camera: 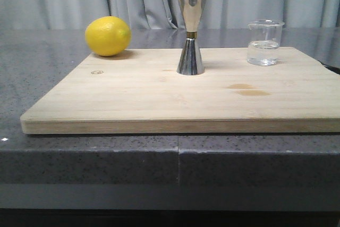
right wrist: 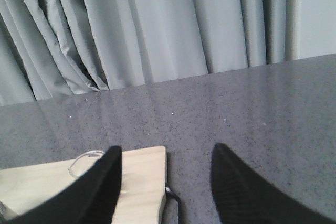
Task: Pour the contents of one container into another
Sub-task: 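Reach left gripper to the steel jigger, right gripper to the glass beaker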
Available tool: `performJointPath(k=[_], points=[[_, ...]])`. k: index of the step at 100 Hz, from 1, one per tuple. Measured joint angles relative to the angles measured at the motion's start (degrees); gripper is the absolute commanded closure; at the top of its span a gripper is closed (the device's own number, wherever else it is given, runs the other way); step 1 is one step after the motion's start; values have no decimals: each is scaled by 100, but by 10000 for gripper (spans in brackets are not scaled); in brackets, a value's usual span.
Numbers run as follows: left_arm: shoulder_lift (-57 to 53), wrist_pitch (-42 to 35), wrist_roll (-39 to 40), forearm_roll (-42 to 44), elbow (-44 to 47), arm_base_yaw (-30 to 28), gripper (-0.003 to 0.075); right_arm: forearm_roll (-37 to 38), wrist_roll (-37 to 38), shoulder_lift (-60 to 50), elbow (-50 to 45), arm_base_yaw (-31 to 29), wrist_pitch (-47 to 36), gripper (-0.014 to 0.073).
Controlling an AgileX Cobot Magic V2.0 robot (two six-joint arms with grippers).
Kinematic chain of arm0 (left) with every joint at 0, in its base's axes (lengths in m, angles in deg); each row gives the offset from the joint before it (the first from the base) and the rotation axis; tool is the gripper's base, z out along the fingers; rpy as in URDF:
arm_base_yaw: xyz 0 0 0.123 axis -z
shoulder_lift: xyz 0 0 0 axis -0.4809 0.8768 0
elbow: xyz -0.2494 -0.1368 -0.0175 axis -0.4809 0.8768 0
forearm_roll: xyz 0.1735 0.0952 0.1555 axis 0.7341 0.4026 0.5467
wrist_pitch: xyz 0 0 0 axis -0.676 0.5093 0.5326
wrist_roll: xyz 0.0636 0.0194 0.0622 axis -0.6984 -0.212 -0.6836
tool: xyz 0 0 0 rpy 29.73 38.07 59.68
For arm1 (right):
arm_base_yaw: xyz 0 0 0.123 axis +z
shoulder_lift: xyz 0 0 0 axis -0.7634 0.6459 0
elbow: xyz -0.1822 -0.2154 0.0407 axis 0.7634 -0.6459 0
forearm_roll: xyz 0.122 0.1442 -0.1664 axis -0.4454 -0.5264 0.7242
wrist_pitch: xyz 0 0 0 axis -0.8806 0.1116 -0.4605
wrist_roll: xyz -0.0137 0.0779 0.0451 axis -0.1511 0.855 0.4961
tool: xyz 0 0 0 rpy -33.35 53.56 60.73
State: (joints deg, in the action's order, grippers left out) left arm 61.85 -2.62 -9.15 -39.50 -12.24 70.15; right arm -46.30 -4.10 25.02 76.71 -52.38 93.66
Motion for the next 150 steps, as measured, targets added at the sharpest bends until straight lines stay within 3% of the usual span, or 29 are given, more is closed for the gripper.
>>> performJointPath(k=[4,10,39,65,85,150], points=[[193,-145,0,42,0,90,189,-32,0,24,11,0,-61,158],[444,-374,0,56,0,170,148,-72,0,75,19,0,-96,158],[1704,-940,83,101,-132,235,158,-126,-10,690,19,232,-9,158],[2825,-1595,1010,1238,-603,248,158,374,-10,1584,19,990,-650,158],[3513,-1897,1197,1639,-990,250,158,737,-10,2253,19,1356,-1043,158],[4628,-2320,1851,2312,-1752,-161,158,1095,-10,3912,-366,1369,-3025,158]])
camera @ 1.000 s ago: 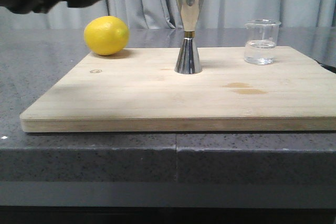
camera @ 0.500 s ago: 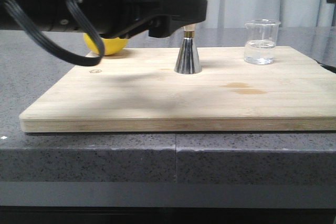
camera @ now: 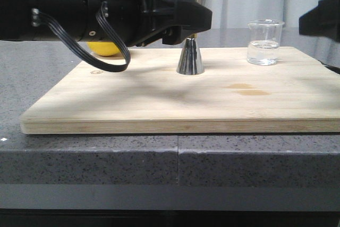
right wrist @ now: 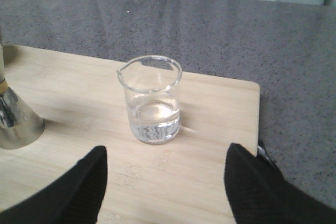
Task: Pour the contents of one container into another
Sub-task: 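Reach left gripper to the steel jigger, right gripper to the glass beaker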
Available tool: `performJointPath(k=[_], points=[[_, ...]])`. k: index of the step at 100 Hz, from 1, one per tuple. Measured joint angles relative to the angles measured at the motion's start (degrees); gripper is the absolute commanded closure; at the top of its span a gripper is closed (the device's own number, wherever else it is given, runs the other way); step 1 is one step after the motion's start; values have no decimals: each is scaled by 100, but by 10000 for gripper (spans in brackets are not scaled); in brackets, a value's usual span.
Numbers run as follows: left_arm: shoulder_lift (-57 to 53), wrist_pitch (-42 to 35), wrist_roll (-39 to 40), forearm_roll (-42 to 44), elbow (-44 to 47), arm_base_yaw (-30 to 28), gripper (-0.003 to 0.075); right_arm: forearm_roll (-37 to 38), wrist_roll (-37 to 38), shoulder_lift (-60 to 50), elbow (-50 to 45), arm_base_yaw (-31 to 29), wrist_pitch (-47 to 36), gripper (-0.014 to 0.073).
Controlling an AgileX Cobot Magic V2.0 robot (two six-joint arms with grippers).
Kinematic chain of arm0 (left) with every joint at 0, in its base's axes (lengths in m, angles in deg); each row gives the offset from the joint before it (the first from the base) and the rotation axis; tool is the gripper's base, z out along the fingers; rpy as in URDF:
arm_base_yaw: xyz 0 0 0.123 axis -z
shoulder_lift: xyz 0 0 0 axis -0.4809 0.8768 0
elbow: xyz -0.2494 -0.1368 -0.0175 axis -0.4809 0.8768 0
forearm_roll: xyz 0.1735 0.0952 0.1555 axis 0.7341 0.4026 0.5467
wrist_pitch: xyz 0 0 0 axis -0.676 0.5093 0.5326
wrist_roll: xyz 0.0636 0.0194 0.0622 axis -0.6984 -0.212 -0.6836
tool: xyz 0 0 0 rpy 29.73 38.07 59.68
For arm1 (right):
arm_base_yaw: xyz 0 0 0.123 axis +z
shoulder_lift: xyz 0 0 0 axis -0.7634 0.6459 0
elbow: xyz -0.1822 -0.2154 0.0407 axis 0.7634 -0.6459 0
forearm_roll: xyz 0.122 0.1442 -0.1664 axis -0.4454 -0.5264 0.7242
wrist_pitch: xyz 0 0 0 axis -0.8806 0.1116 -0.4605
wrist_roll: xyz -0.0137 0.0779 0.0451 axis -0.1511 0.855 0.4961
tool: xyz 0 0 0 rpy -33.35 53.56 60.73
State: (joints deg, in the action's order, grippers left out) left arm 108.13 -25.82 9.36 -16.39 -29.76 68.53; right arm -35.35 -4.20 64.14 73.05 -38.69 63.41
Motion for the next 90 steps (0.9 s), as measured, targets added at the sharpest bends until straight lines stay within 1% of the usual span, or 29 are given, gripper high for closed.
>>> performJointPath(k=[15,41,90], points=[[273,-101,257,266,-201,-71,158,13,0,277,-187,0,-502,158],[516,-182,356,447,-472,-71,158,12,0,548,-210,0,-929,158],[1007,-209,508,769,-900,-140,167,12,0,596,-210,0,-1149,158]])
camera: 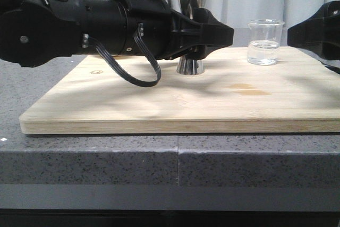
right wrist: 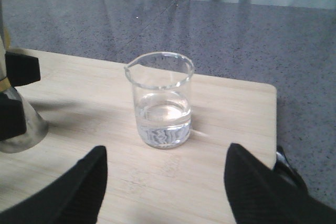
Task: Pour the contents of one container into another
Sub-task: 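Reach left gripper to the steel jigger, right gripper to the glass beaker, then close both grippers on the jigger and beaker and lift them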
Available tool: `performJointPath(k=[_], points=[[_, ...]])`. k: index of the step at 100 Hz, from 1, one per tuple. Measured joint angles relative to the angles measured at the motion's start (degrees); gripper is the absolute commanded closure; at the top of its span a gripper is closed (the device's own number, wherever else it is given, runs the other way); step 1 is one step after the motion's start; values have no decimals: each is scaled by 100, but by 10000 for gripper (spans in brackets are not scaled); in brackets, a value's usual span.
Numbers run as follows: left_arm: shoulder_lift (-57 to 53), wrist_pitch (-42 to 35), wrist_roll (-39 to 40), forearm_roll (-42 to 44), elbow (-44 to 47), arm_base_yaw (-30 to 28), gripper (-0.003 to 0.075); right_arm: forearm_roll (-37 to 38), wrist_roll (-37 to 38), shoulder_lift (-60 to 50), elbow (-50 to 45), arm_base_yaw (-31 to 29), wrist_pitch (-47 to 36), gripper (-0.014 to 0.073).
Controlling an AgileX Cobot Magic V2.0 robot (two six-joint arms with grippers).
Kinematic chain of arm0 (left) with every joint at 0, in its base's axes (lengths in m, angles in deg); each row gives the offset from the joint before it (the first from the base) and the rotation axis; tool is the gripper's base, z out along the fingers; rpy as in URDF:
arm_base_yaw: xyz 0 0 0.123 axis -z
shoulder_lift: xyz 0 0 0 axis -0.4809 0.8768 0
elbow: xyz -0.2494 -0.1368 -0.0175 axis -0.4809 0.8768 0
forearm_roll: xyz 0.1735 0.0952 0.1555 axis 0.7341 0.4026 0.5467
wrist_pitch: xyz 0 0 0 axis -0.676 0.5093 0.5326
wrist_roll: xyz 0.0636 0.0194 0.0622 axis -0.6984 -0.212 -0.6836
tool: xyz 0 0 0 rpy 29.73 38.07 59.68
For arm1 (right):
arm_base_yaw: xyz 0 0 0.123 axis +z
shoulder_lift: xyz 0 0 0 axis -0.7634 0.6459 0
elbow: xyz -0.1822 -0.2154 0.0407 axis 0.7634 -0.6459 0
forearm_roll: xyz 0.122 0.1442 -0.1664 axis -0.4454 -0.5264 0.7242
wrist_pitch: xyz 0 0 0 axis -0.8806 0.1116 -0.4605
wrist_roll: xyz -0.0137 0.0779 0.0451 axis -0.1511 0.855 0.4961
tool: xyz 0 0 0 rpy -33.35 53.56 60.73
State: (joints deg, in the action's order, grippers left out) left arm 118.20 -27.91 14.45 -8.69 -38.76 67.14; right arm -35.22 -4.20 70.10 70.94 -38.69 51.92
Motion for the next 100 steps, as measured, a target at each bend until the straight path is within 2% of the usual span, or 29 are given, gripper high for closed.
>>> performJointPath(k=[30,58,79,100], points=[[0,-115,214,289,0,-173,298,2,0,0,0,0,-63,158],[0,-139,237,468,0,-173,356,2,0,0,0,0,-79,158],[0,-151,237,481,0,-173,447,2,0,0,0,0,-88,158],[0,-151,237,481,0,-173,575,2,0,0,0,0,-88,158]])
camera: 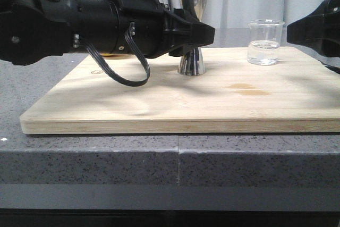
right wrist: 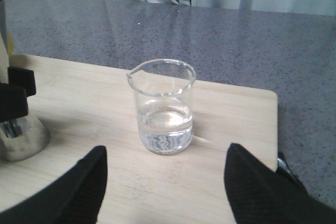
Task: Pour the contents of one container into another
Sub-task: 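Close both grippers on the jigger and beaker and lift them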
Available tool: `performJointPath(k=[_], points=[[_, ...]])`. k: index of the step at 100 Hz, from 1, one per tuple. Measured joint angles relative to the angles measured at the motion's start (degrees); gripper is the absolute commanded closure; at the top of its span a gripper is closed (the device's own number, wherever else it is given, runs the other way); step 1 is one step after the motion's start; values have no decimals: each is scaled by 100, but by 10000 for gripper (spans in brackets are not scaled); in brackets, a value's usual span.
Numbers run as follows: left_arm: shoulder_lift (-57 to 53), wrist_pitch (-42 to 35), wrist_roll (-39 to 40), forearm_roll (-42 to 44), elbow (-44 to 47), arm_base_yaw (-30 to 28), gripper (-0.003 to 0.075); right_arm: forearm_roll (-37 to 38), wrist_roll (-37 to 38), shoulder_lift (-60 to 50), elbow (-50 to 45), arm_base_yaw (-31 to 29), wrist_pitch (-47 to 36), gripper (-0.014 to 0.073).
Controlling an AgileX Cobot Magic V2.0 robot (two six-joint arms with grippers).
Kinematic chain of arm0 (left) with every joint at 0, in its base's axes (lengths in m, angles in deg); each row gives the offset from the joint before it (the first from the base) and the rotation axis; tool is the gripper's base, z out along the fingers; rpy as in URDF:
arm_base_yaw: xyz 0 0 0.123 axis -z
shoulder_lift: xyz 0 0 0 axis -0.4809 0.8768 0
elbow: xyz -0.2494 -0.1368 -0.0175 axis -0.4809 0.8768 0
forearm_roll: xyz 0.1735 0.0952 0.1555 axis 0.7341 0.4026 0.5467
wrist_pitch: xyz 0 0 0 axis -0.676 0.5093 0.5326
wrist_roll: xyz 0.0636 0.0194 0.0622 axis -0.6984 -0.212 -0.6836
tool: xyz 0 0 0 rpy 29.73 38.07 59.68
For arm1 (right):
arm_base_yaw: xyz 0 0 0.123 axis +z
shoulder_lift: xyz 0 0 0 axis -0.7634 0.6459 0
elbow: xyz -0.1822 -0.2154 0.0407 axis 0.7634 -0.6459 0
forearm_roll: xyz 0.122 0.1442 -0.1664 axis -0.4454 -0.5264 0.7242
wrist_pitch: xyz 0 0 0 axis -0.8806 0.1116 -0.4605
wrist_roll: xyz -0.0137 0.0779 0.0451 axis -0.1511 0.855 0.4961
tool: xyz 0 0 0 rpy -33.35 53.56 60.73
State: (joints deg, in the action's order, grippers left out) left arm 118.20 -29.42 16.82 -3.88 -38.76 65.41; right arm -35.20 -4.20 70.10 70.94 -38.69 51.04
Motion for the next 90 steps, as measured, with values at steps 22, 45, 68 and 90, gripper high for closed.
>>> performJointPath(k=[22,45,68,90], points=[[0,-37,0,0,-10,0,692,0,0,0,0,0,0,158],[13,-75,0,79,-10,0,741,9,0,119,0,0,-93,158],[13,-135,66,225,-10,14,741,113,0,589,0,0,-572,158],[-156,-158,282,560,-10,89,741,137,0,1008,0,0,-1210,159]])
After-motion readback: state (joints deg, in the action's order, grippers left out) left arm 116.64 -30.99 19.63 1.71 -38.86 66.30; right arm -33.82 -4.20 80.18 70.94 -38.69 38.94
